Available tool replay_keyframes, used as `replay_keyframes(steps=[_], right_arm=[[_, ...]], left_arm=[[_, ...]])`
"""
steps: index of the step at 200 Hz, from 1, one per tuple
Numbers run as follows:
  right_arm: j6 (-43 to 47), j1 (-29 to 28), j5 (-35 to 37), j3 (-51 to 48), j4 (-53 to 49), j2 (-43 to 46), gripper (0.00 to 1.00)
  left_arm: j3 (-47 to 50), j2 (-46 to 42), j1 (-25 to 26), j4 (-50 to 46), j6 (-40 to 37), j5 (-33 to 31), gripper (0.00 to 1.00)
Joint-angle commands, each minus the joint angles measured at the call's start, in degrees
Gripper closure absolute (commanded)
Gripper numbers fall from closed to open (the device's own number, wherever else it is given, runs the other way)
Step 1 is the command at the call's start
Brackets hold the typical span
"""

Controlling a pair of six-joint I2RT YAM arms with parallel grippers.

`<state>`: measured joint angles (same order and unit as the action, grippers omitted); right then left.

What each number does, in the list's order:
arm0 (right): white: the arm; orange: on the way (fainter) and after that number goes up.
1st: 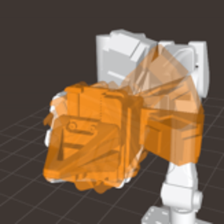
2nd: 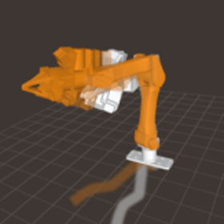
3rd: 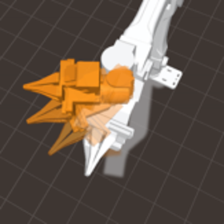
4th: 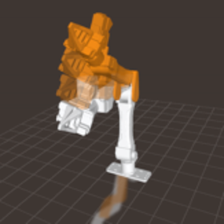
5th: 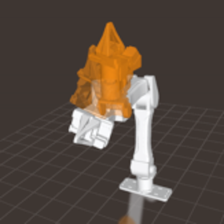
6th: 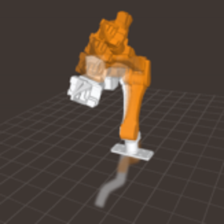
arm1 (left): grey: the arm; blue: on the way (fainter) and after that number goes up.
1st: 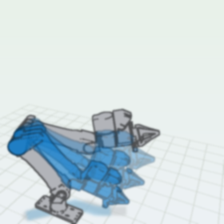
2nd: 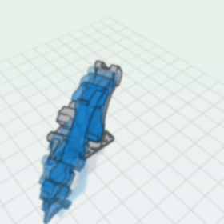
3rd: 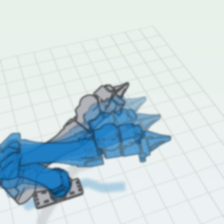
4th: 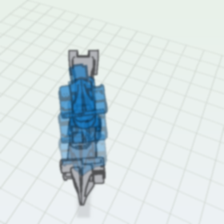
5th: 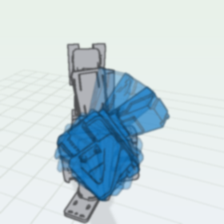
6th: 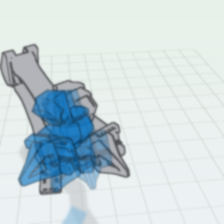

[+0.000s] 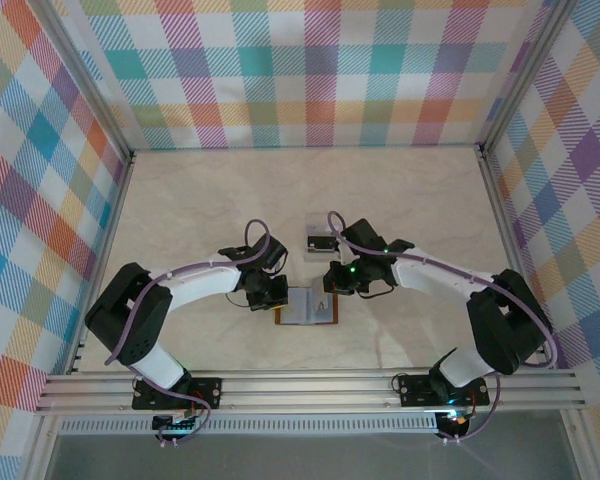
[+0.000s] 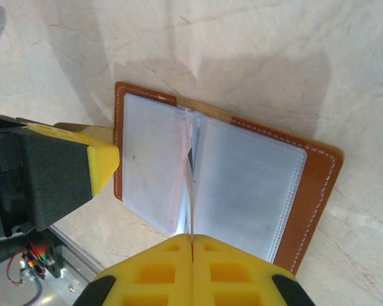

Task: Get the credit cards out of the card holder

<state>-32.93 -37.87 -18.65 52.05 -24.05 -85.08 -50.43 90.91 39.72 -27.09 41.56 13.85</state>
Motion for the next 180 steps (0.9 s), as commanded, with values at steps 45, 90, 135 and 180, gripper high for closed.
replay_keyframes(steps=[45,90,135,180], right_arm=[[31.3,0.3,7.2,7.7,-6.1,4.3,1.00],[61.2,0.4,14.9,13.4,-8.2,2.4,1.00],[77.6,3.3,16.9,23.0,-12.3,-5.2,1.00],[87.3,6.0,15.5,32.8,-17.8,-14.1,1.00]], left_arm=[[-1.2,-4.9,0.1,-4.2,0.3,-4.4,0.90],[0.7,-3.8,-0.9,-3.9,-0.2,-3.8,0.90],[1.8,-0.6,-1.0,-2.2,-0.6,-2.0,0.90],[2.8,1.5,-0.9,-0.5,-0.6,-0.6,0.90]])
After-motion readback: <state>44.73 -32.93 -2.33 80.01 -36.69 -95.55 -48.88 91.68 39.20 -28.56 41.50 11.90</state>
